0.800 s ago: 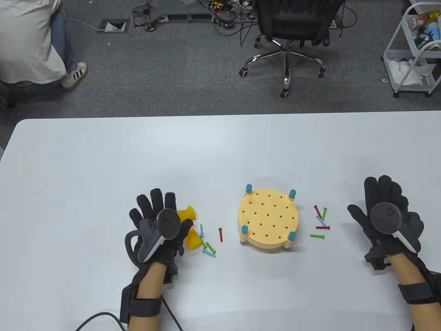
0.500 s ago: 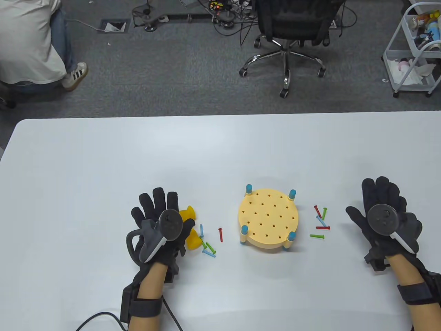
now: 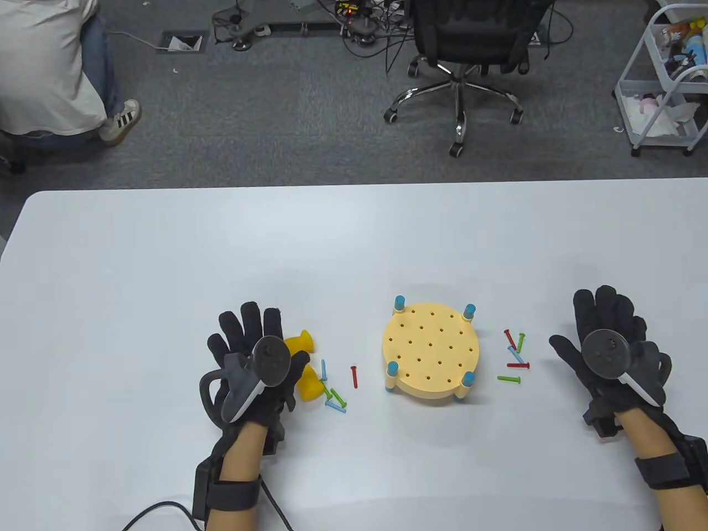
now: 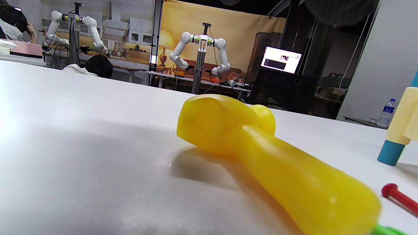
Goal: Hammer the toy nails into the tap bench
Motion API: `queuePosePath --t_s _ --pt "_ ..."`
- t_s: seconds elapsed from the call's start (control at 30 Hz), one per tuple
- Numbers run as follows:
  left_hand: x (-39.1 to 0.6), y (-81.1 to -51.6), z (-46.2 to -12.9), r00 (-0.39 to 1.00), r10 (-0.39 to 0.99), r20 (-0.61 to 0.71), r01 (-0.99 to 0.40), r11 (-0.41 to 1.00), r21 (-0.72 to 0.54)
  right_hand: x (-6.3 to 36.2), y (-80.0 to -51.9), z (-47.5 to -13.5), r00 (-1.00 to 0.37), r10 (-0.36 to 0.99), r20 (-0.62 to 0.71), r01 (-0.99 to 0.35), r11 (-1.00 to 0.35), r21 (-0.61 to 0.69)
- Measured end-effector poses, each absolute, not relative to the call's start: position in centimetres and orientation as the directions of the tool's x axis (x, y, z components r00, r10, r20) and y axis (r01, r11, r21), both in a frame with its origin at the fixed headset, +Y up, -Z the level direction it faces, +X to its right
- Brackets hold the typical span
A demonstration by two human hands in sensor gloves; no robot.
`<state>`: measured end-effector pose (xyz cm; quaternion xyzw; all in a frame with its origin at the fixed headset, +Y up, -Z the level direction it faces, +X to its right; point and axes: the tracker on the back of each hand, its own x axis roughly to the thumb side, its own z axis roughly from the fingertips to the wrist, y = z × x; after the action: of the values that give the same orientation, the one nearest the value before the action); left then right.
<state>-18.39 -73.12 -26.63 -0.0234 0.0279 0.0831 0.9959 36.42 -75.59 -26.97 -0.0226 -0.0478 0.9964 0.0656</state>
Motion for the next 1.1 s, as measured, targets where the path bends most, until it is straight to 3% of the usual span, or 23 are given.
queuePosePath --t_s 0.3,0.63,0.9,1.1 --pt "-17.9 -72.7 -26.4 0.998 0.041 -0.055 -0.042 0.999 -0.014 36.3 -75.8 -26.7 -0.994 0.1 -0.035 -0.096 -0.991 -0.095" --pt "-18.6 -72.5 -26.3 0.992 0.089 -0.084 -0.091 0.996 -0.016 36.1 -76.3 -26.9 -0.996 0.088 -0.025 -0.086 -0.994 -0.07" --pt "-18.0 -73.7 -26.4 0.982 -0.029 -0.188 0.01 0.995 -0.1 35.8 -76.4 -26.8 -0.997 0.079 -0.012 -0.078 -0.995 -0.062" --pt "-16.8 -75.6 -26.6 0.961 -0.105 -0.254 0.043 0.97 -0.239 35.5 -76.4 -26.7 -0.998 0.063 -0.005 -0.063 -0.997 -0.054"
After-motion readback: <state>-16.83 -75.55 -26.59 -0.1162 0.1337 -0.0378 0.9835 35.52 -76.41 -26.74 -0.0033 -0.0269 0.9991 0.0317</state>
